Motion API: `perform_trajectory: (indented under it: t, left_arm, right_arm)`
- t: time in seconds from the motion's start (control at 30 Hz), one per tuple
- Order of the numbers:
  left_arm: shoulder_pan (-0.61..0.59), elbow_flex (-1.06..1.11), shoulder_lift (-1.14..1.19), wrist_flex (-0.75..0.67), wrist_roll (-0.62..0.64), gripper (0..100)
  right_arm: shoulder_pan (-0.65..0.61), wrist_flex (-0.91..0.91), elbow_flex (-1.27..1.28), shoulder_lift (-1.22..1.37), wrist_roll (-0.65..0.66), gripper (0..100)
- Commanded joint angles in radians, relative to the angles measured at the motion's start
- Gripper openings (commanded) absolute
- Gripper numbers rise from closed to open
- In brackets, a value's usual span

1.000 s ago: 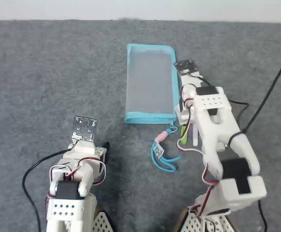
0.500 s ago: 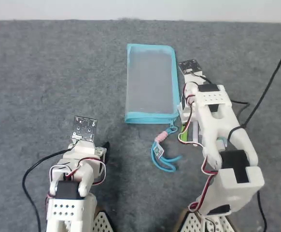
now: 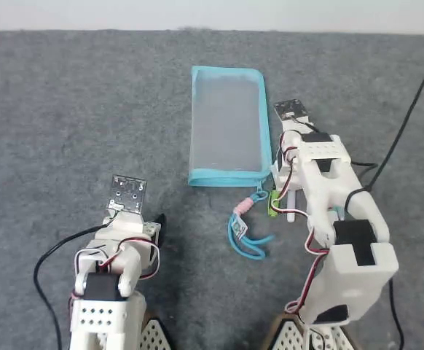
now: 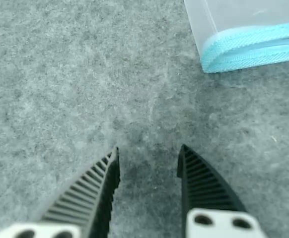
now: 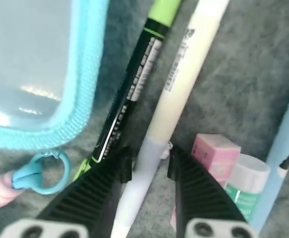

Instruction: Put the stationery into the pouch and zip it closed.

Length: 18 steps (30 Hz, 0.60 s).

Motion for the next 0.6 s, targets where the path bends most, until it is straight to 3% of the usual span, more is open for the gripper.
perform_trajectory:
  t: [0.0, 0.03, 0.3, 0.57]
  left_arm:
    - [-0.006, -0.012, -0.021, 0.008, 0.008, 18]
    - [-0.006, -0.012, -0.021, 0.008, 0.008, 18]
    - [-0.006, -0.012, -0.021, 0.008, 0.008, 18]
    - [-0.006, -0.012, -0.021, 0.008, 0.008, 18]
  right_arm:
    - [0.022, -0.002, -0.002, -0.007, -0.017, 4.3]
    - [0.028, -0.002, -0.003, -0.008, -0.017, 0.1]
    - [0.108, 0.177, -0.081, -0.243, 0.002, 0.7]
    - [0.257, 0.403, -0.103, -0.499, 0.250, 0.7]
